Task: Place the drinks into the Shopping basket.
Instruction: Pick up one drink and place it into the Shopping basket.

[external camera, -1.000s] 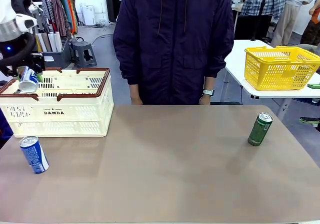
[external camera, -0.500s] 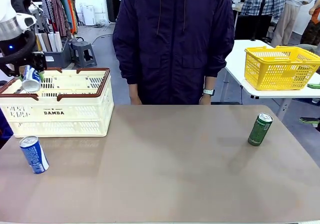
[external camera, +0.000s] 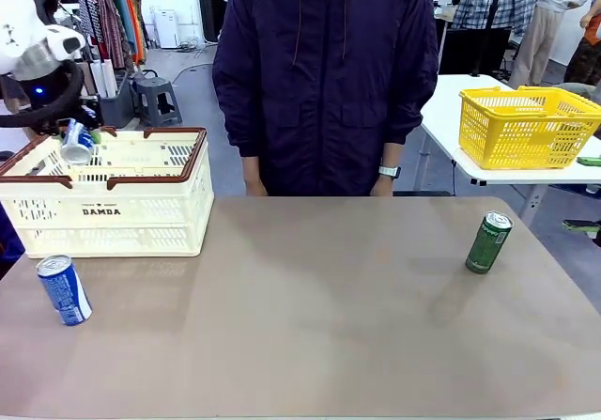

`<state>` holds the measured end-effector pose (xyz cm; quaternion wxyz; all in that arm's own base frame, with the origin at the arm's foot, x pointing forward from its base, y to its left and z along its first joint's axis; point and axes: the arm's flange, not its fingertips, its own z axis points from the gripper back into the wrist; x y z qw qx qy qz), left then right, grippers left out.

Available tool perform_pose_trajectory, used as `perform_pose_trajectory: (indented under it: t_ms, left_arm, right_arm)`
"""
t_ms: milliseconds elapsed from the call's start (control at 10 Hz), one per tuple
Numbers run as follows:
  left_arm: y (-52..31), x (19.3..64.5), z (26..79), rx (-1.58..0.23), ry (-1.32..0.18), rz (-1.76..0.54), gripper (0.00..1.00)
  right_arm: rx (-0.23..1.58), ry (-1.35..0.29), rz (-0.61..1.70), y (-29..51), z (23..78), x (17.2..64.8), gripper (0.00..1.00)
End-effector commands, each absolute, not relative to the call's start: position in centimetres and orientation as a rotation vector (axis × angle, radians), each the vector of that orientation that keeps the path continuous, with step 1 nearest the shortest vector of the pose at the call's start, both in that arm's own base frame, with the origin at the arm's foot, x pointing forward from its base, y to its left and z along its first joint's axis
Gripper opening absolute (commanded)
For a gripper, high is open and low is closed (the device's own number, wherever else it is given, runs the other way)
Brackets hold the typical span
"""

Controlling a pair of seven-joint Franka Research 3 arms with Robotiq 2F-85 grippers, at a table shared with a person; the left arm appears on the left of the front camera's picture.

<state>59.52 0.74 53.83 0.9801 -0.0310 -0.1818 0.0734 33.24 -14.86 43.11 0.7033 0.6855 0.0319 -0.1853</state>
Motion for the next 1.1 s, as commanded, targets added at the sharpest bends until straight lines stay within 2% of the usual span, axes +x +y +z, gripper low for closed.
perform_pose_trajectory:
  t_ms: [0, 400, 800, 1000]
  left_arm:
    - [1.4, 60.7, 53.5, -0.114, -0.345, 0.061, 0.0]
    - [0.3, 63.3, 47.4, -0.051, -0.202, 0.038, 0.0]
    - [-0.4, 65.7, 42.3, 0.026, -0.208, 0.016, 0.0]
    - [-1.1, 66.3, 40.8, 0.038, -0.16, 0.008, 0.0]
  right_arm:
    - [1.531, 0.088, -0.425, -14.9, 43.7, 33.3, 1.0]
    - [1.531, 0.088, -0.425, -14.9, 43.7, 33.3, 1.0]
    - [1.531, 0.088, -0.425, -14.9, 43.7, 33.3, 1.0]
    - [1.531, 0.088, -0.425, -14.9, 43.7, 33.3, 1.0]
